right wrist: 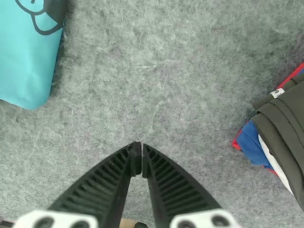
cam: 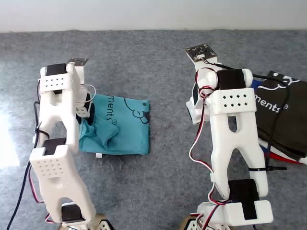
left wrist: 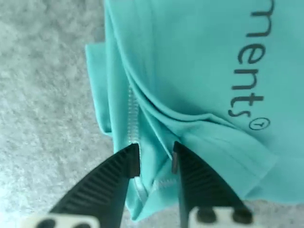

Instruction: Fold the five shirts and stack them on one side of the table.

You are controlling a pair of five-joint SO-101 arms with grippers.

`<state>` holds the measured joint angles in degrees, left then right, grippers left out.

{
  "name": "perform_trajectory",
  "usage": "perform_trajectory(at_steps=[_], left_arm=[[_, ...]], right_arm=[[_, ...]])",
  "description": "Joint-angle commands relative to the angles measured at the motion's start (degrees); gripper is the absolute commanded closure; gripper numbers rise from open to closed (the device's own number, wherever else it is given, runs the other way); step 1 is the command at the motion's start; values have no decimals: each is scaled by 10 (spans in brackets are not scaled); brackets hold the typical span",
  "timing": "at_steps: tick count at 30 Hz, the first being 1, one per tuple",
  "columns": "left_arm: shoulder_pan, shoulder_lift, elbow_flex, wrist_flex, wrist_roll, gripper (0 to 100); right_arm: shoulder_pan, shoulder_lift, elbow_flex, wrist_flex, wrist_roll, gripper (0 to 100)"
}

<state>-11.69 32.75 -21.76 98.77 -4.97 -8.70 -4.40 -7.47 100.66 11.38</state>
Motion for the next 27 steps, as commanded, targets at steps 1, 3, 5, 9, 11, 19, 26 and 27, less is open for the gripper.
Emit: perform_trajectory(at_steps=[1, 3, 5, 9, 11, 19, 26, 27], left_arm=[[-4, -23, -22, 1, 1, 862], [-2, -23, -22, -3, 3, 862], [-2, -26, -22, -4, 4, 863], [-3, -47, -43, 4, 4, 863], [-1, -65, -51, 7, 4, 863], [0, -51, -35, 6, 4, 863], [1, 2, -28, -8, 4, 863], [6, 5, -28, -9, 4, 863]], right_arm=[[5, -18, 1, 20, 4, 988], [5, -18, 1, 20, 4, 988], [5, -18, 1, 20, 4, 988], [5, -18, 1, 20, 4, 988], [5, -18, 1, 20, 4, 988], [5, -18, 1, 20, 4, 988], [5, -18, 1, 20, 4, 988], [5, -18, 1, 20, 4, 988]])
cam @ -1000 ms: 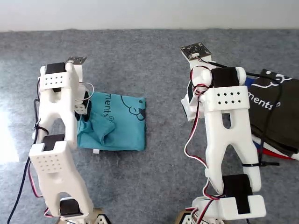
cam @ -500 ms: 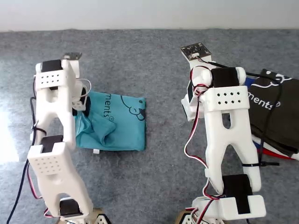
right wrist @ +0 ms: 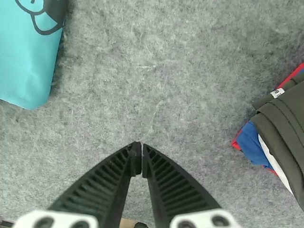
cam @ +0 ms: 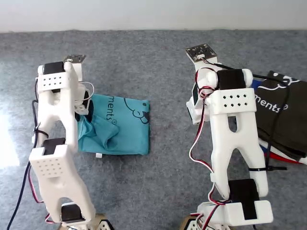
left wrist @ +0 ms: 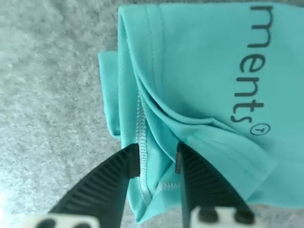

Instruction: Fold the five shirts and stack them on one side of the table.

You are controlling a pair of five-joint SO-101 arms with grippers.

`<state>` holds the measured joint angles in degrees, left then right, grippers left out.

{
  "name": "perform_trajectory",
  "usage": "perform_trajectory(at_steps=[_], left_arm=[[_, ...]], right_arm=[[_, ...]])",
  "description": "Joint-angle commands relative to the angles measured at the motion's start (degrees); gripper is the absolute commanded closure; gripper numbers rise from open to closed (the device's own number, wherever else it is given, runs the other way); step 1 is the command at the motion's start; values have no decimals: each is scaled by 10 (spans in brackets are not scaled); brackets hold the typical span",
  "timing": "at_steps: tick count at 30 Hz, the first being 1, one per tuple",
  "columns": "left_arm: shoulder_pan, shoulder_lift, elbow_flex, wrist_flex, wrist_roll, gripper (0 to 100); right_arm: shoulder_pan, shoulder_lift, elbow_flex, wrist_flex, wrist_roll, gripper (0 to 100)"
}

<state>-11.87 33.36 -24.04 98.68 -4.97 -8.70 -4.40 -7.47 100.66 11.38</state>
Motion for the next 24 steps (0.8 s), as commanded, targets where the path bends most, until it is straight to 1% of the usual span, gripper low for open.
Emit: perform_trajectory(at_steps=[1, 6, 11, 21, 24], left_arm=[[12, 1, -5, -9, 4, 863], [42, 1, -3, -27, 4, 863], [46, 2, -2, -35, 4, 863], [44, 2, -1, 0, 1, 865], [44, 1, 1, 8, 1, 912]], right_arm=[[5, -18, 1, 20, 4, 988], [5, -18, 1, 20, 4, 988], [5, -18, 1, 20, 4, 988], [5, -18, 1, 20, 4, 988], [5, -18, 1, 20, 4, 988]])
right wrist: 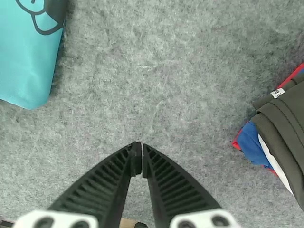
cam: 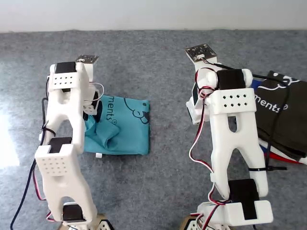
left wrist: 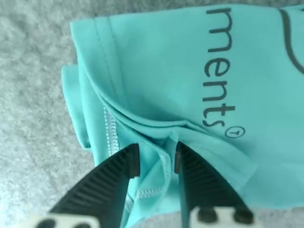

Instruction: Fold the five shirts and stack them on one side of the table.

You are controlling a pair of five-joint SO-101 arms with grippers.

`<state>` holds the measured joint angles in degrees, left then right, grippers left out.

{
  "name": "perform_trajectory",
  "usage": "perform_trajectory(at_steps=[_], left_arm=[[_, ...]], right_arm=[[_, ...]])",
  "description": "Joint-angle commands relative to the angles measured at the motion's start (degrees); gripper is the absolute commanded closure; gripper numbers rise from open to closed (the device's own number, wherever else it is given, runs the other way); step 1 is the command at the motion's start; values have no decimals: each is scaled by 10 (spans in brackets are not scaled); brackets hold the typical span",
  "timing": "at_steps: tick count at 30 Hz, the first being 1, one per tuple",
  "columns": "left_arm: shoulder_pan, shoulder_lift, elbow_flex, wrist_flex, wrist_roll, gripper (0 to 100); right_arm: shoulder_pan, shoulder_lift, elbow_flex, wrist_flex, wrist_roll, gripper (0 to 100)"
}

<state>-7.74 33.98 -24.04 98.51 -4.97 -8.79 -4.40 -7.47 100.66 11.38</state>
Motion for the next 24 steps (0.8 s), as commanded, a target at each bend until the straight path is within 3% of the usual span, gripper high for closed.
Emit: perform_trajectory(at_steps=[1, 12, 24], left_arm=[[3, -5, 4, 11, 1, 933], [-1, -4, 44, -47, 3, 961], [-60, -5, 17, -68, -24, 986]], right_arm=[[6, -18, 1, 20, 4, 988], [6, -18, 1, 20, 4, 988], [6, -18, 1, 20, 4, 988]])
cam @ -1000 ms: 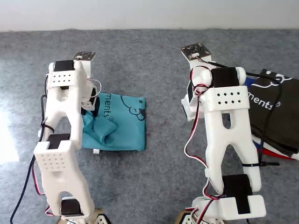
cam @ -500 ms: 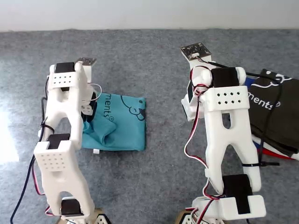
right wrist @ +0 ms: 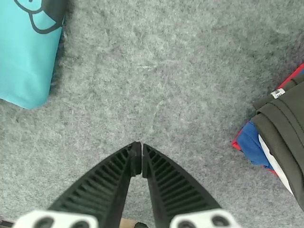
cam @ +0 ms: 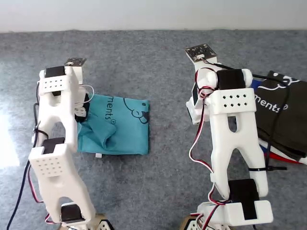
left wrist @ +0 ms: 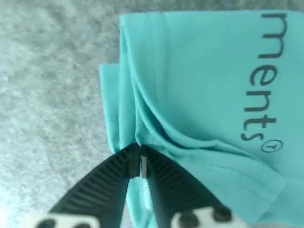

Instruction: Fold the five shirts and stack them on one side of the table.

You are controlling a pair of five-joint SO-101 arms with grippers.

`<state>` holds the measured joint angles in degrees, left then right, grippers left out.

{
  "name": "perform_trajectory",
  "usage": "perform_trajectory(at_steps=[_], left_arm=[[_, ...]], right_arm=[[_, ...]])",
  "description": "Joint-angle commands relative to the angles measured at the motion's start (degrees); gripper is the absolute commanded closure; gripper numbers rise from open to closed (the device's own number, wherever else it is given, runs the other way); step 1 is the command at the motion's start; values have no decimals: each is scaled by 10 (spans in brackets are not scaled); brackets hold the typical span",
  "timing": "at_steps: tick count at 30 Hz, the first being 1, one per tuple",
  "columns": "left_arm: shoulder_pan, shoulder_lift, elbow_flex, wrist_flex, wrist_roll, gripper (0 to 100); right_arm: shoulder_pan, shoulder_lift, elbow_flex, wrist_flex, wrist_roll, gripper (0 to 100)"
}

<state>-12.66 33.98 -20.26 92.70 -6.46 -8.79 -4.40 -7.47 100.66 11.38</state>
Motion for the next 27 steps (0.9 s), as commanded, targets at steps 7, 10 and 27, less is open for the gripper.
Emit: perform_trajectory(at_steps=[7, 10, 27], left_arm=[[-18, -5, -22, -51, -10, 986], [-18, -5, -22, -75, -10, 986], [-49, -6, -109, -55, -29, 985]], right_arm=[[6, -18, 1, 20, 4, 988], [6, -18, 1, 20, 4, 988], [6, -18, 1, 20, 4, 988]])
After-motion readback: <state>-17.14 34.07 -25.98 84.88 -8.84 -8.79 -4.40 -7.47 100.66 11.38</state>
